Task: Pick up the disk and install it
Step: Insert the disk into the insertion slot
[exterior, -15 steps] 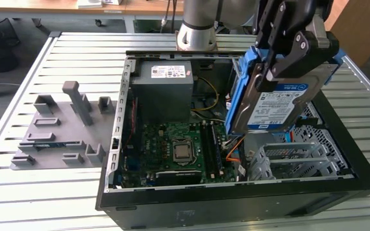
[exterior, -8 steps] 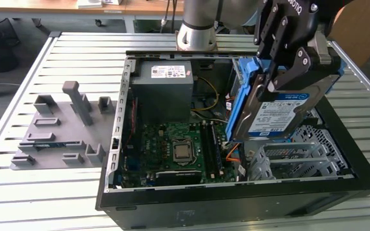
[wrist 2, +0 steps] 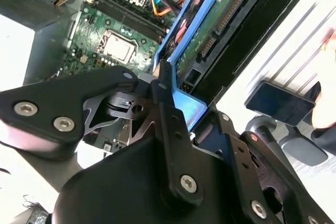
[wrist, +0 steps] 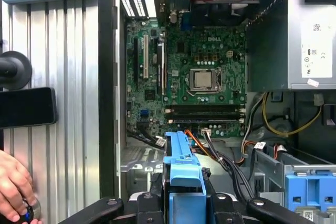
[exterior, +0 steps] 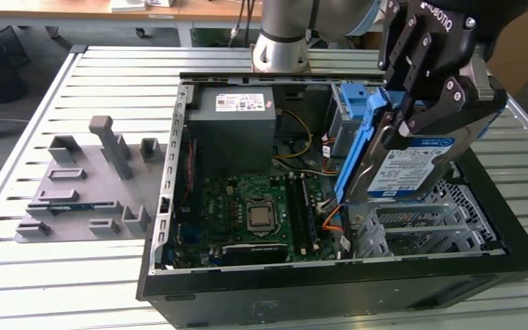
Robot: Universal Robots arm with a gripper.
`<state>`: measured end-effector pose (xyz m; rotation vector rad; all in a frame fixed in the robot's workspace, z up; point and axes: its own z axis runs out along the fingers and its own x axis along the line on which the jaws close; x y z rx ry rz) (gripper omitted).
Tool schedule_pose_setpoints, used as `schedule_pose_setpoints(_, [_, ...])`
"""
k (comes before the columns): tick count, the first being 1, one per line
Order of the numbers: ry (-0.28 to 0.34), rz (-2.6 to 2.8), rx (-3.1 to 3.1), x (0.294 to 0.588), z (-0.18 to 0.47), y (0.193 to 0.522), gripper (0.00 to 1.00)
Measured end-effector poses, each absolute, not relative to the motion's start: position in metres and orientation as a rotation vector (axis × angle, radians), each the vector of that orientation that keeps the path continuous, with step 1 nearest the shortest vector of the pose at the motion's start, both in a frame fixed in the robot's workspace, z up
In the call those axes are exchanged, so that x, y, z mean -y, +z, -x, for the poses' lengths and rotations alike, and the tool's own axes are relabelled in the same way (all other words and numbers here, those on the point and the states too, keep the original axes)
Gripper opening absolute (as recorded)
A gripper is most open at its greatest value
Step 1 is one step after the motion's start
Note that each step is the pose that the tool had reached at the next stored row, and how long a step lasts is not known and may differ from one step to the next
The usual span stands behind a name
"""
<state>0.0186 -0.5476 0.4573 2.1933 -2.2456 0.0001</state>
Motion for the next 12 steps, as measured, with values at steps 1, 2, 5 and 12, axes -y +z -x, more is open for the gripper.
schedule_pose_setpoints(1, [0.000,-2.193,2.246,0.5477,-0.0200,0.4564,0.36])
schedule_pose_setpoints(2, [0.000,-2.193,2.245,0.5483,-0.0206,0.4556,0.36])
schedule_pose_setpoints(5, [0.000,-2.193,2.246,0.5512,-0.0213,0.4538,0.36])
schedule_pose_setpoints(12, [0.000,-2.193,2.246,0.5551,-0.0280,0.4510,0.36])
